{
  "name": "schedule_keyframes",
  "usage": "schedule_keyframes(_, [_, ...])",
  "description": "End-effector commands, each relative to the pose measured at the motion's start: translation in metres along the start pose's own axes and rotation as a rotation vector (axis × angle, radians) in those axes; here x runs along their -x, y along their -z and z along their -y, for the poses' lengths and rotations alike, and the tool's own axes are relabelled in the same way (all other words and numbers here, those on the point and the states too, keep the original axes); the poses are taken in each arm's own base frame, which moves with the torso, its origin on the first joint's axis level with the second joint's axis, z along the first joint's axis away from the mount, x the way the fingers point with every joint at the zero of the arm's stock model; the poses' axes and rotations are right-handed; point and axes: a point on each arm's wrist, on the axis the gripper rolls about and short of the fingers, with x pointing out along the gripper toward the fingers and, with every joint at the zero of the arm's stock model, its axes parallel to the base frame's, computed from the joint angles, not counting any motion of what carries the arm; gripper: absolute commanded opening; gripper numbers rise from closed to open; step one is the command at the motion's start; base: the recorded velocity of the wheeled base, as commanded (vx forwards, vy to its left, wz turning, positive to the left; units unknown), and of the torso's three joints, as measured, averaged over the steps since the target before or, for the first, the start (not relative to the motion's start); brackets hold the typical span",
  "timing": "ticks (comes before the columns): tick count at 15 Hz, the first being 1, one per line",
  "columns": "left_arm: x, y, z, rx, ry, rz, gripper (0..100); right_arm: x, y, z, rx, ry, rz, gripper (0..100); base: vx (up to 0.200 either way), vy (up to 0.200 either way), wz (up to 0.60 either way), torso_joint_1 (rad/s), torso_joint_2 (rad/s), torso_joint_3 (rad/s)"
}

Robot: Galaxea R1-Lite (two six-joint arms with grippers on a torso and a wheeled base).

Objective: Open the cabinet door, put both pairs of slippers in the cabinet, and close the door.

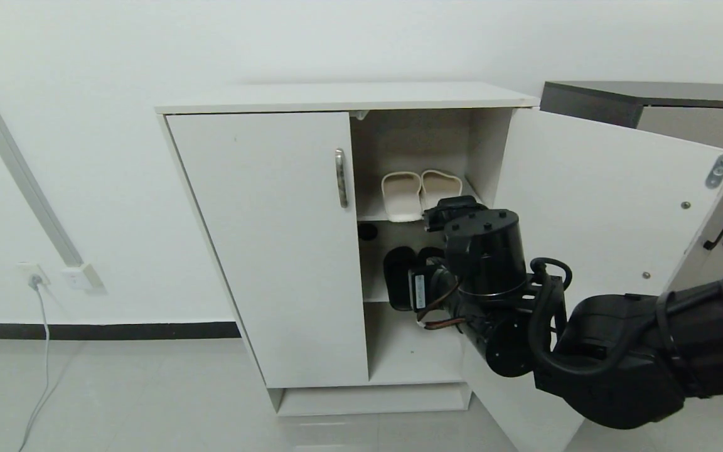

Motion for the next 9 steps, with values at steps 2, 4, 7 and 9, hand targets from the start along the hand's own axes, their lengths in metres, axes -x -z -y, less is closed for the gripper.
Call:
schedule_keyframes(2, [0.0, 0.0, 0.0, -0.001, 0.001, -0.001, 0, 0.001, 0.014, 0.007, 0.013, 0.005, -0.017, 0, 0.0, 0.0, 0.0, 0.0, 0.0, 0.0])
schedule_keyframes(4, [0.0, 0.0, 0.0, -0.004, 0.001, -0.001, 0, -0.001, 0.013, 0.014, 0.008, 0.017, -0.017, 0, 0.0, 0.0, 0.0, 0.0, 0.0, 0.0])
schedule_keyframes(7, [0.0, 0.0, 0.0, -0.002, 0.001, -0.001, 0, -0.004, 0.015, 0.021, 0.004, 0.016, -0.023, 0, 0.0, 0.0, 0.0, 0.0, 0.0, 0.0])
schedule_keyframes(9, [0.0, 0.0, 0.0, -0.002, 0.001, -0.001, 0, -0.005, 0.02, 0.026, 0.012, 0.011, -0.02, 0, 0.0, 0.0, 0.0, 0.0, 0.0, 0.0])
